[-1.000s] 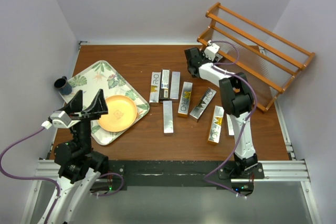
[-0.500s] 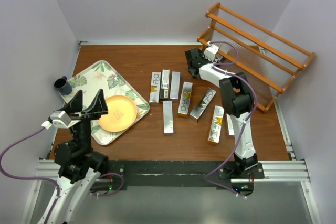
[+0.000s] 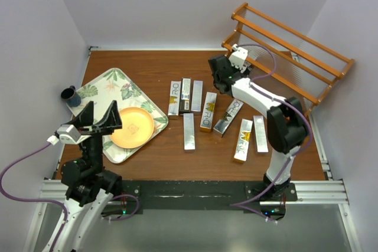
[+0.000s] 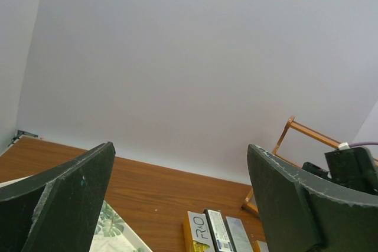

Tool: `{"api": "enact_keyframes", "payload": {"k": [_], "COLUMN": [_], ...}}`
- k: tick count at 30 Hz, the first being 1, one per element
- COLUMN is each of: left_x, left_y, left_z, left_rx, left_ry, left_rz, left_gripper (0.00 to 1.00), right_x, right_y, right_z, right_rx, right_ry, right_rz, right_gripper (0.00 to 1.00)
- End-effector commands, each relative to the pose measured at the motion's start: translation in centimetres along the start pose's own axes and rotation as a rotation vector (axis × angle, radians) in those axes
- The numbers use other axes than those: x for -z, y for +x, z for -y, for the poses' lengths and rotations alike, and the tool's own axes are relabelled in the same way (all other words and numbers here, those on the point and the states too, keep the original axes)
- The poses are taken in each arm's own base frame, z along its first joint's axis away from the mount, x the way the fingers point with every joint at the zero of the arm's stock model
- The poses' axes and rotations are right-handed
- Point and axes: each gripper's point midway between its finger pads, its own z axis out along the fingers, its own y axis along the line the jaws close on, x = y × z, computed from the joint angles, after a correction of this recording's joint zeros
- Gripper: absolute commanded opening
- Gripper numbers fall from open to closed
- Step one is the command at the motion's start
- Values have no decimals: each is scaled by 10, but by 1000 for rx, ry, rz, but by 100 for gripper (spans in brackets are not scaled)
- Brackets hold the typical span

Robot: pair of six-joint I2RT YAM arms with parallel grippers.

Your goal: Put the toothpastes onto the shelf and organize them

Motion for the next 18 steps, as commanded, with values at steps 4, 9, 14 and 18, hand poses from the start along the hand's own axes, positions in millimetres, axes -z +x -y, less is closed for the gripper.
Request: {"api": "enact_keyframes", "payload": {"k": [4, 9, 14, 18], "left_x": [-5, -7, -11, -13], "left_y": [-7, -1, 7, 12], "left_z": [8, 9, 11, 15], "left_rx": [9, 0, -11, -15], "left_ry": [21, 25, 29, 42], "left_rz": [0, -29, -72, -102], "left_gripper": [100, 100, 100, 100], "right_x": [55, 96, 130, 135], "right_y": [39, 71, 106, 125], "right_z": [34, 54, 63, 80], "right_rx": [36, 130, 93, 37], "right_ry": [-59, -73, -88, -31], "right_rz": [-113, -152, -161, -153], "right_gripper": [98, 98, 97, 94]}}
